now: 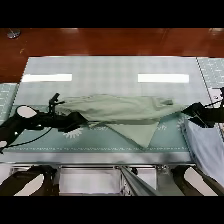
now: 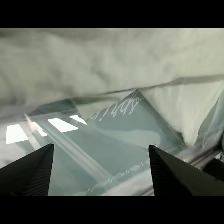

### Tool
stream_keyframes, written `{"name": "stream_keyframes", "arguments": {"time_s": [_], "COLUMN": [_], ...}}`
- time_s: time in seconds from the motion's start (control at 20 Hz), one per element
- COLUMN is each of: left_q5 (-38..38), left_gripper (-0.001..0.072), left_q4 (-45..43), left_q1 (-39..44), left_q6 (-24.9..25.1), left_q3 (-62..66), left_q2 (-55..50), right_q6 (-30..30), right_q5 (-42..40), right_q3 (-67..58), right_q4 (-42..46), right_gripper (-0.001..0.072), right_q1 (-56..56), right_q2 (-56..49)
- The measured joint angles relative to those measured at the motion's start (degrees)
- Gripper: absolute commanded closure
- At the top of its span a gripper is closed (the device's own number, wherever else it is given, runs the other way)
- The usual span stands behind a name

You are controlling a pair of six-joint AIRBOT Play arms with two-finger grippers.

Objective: Fold the shirts.

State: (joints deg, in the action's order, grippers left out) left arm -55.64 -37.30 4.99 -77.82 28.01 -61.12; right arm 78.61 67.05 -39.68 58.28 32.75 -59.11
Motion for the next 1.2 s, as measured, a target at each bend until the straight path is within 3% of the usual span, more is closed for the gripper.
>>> {"name": "stream_keyframes", "arguments": {"time_s": [0.45,0.5,0.55,0.6,0.65,1.2], "left_q5": [18.8,20.44,21.97,23.26,23.71,17.03], "left_gripper": [0.0027,0.0102,0.0328,0.0648,0.0686,0.0686], "left_q4": [4.7,4.85,4.92,4.74,4.04,4.96], "left_q1": [15.47,16.26,16.87,17.33,17.73,16.74], "left_q6": [-1.42,-1.38,-1.33,-1.33,-1.2,7.15], "left_q3": [-1.44,-1.44,-1.33,-1.2,-0.87,7.63], "left_q2": [-4.26,-4.46,-4.72,-5.18,-5.55,-7.08], "right_q6": [-2.21,-2.29,-2.32,-2.34,-2.36,-0.68], "right_q5": [-0.26,-0.26,-0.26,-0.26,-0.31,-4.39], "right_q3": [1.44,1.44,1.44,1.44,1.46,1.44], "right_q4": [-2.21,-2.19,-2.23,-2.27,-2.29,-2.19], "right_gripper": [0.0092,0.0092,0.0092,0.0092,0.0092,0.0092], "right_q1": [0.22,0.22,0.22,0.22,0.22,0.22], "right_q2": [0.31,0.31,0.31,0.31,0.31,-0.59]}}
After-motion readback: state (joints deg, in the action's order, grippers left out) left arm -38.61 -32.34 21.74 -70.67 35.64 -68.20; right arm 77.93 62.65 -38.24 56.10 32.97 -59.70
